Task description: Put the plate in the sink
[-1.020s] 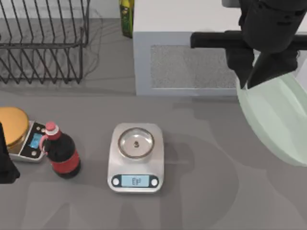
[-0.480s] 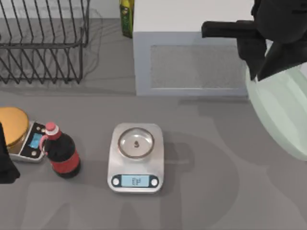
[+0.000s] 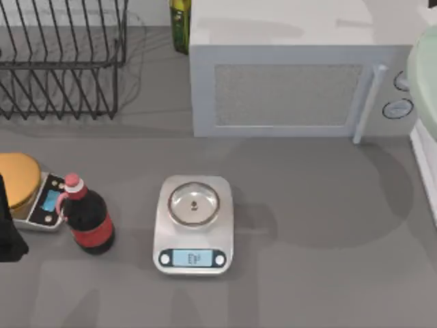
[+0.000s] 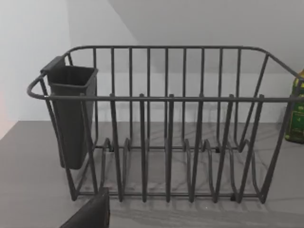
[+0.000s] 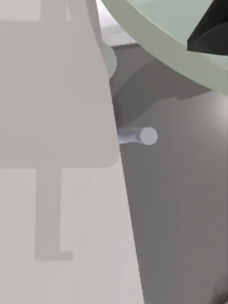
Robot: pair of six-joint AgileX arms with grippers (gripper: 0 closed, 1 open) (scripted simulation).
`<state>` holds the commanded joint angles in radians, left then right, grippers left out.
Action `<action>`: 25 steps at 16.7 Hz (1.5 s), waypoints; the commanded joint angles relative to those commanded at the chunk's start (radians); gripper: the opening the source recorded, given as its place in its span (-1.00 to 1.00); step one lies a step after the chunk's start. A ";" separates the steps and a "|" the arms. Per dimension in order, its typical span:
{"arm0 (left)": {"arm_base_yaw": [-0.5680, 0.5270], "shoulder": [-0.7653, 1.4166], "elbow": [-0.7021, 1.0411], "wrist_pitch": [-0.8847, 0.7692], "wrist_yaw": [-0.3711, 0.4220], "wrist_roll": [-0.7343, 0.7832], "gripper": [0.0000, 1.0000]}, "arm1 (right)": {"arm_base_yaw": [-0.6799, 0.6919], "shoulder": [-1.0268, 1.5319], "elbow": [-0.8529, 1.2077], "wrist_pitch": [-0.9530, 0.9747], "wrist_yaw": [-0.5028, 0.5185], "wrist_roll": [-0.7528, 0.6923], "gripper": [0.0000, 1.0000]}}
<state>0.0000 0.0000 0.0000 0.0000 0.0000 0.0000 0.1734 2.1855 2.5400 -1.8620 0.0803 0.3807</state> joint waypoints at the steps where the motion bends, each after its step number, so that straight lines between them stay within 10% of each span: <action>1: 0.000 0.000 0.000 0.000 0.000 0.000 1.00 | -0.055 0.058 0.054 -0.002 0.002 -0.048 -1.00; 15: 0.000 0.000 0.000 0.000 0.000 0.000 1.00 | -0.256 0.526 0.363 0.103 -0.071 -0.439 -1.00; 25: 0.000 0.000 0.000 0.000 0.000 0.000 1.00 | -0.256 0.526 0.363 0.103 -0.071 -0.439 0.51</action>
<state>0.0000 0.0000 0.0000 0.0000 0.0000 0.0000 -0.0824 2.7111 2.9034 -1.7591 0.0091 -0.0578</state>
